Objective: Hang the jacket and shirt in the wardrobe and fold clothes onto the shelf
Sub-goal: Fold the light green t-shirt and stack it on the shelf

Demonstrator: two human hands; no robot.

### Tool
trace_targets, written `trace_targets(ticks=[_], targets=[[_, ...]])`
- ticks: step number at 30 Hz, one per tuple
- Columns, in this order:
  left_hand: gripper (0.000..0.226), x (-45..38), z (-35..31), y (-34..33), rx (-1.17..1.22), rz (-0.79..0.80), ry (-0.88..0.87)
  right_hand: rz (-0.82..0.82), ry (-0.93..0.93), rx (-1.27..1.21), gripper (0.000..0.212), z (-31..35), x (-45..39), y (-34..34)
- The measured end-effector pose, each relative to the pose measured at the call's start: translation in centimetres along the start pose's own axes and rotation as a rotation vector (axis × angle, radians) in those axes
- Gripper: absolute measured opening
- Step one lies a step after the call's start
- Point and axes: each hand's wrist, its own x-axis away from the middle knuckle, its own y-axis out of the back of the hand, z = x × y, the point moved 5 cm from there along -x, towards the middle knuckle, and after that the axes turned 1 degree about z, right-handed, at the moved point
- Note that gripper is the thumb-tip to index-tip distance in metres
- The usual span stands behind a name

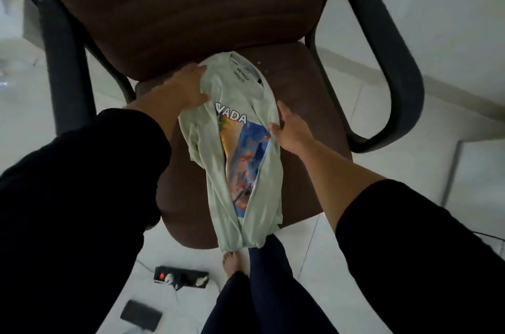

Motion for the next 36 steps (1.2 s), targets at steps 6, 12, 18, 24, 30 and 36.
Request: trace_targets(ticks=[6, 12, 18, 24, 30, 36], targets=[[0.082, -5.4, 0.6, -3.0, 0.013, 0.087, 0.089, -0.010, -0.095, -0.026, 0.064, -0.8, -4.5, -1.2], [0.084, -8.4, 0.7, -3.5, 0.125, 0.045, 0.291, -0.072, -0.224, -0.075, 0.038, -1.5, -6.6, -1.8], [0.074, -10.1, -0.1, -3.0, 0.086, 0.036, 0.380, -0.058, -0.213, -0.083, 0.030, -1.7, -7.0, -1.4], [0.068, -10.5, -0.3, -3.3, 0.089, 0.042, 0.356, -0.175, -0.216, -0.224, 0.029, -2.4, -6.6, -0.6], [0.068, -8.3, 0.2, -0.2, 0.293, -0.133, 0.243, -0.325, -0.301, -0.417, 0.026, -1.8, -5.3, 2.7], [0.069, -2.5, 2.6, 7.0, 0.255, -0.295, 0.219, -0.437, -0.104, -0.437, 0.004, 1.7, -1.4, 9.3]])
